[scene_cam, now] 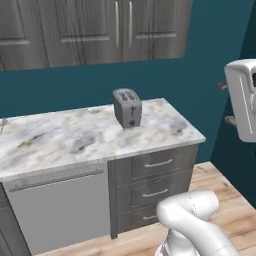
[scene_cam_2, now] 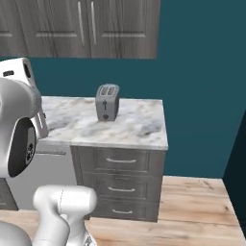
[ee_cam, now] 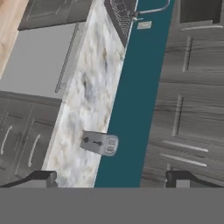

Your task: Close all open cabinet doors.

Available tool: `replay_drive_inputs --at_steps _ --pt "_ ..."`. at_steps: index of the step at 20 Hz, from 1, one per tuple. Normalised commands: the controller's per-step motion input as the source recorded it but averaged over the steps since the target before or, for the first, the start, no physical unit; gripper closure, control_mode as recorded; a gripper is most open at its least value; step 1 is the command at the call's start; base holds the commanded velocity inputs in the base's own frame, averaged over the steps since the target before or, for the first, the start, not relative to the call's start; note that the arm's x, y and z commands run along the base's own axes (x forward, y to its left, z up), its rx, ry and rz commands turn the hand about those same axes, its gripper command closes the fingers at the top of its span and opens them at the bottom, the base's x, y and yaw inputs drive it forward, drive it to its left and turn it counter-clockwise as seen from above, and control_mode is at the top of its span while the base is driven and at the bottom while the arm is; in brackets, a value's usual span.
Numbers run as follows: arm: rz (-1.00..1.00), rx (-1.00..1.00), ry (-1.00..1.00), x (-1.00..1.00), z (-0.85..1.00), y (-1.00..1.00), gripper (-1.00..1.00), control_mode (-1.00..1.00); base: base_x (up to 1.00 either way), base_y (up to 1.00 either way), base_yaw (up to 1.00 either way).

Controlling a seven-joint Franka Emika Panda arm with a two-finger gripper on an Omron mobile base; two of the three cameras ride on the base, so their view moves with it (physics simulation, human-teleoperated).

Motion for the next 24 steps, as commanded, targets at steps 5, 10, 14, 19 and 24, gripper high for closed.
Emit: replay_drive_inputs --at_steps 5,10,14,19,24 --pt "0.00 0.00 0.00 0.00 0.00 0.00 -1.00 1.00 -0.22 0.76 0.00" --pt "0.00 0.00 0.00 0.00 0.00 0.00 -1.00 1.00 -0.05 0.99 0.00" --pt "0.00 0.00 0.00 0.00 0.00 0.00 -1.00 1.00 -0.08 0.98 0.00" --pt "0.00 0.00 0.00 0.00 0.00 0.00 -1.00 1.00 -0.10 0.89 0.00" --pt "0.00 0.00 0.00 0.00 0.00 0.00 -1.00 1.00 0.00 0.92 0.00"
